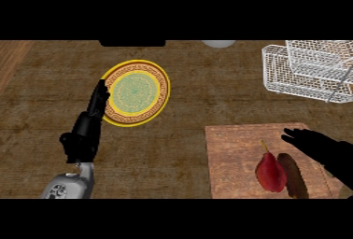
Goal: Pick the pear from the cutting board and place it in the tiered basket
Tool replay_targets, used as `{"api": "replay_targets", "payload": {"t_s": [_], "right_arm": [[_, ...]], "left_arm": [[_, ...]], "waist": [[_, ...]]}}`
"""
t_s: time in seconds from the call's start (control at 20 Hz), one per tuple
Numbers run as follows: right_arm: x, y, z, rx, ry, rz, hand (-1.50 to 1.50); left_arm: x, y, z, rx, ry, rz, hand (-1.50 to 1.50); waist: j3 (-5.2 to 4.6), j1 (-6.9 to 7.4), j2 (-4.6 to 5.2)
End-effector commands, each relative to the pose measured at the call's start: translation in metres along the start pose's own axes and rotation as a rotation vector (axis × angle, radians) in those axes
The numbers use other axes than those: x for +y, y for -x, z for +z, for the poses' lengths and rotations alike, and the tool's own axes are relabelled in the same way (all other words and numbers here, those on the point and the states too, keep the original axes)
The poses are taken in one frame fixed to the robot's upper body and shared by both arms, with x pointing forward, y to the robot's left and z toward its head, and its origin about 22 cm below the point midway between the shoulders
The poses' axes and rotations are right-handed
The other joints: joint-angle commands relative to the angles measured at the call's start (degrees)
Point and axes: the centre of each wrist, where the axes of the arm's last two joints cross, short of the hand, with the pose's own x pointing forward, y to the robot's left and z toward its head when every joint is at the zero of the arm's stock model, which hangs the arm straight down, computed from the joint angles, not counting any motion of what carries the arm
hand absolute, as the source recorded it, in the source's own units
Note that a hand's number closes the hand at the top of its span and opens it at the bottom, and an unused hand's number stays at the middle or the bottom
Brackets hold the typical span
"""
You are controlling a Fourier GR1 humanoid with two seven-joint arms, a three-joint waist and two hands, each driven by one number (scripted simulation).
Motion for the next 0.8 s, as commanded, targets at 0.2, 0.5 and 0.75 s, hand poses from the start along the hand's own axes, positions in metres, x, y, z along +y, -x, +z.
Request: {"api": "replay_targets", "payload": {"t_s": [0.2,0.5,0.75], "right_arm": [[-0.002,0.006,-0.026,-0.001,-0.034,-0.018,-1.5],[0.03,-0.015,-0.037,-0.002,-0.056,-0.019,-1.5],[0.032,-0.006,-0.047,0.005,-0.058,0.001,-1.5]], "left_arm": [[-0.005,0.018,0.012,-0.005,0.004,-0.01,0.0],[0.005,0.006,0.012,-0.001,0.021,-0.003,0.0],[-0.018,-0.003,0.015,0.0,0.006,-0.005,0.0]], "waist": [[0.0,0.24,0.03],[0.01,0.15,-0.01],[0.02,0.18,-0.01]]}}
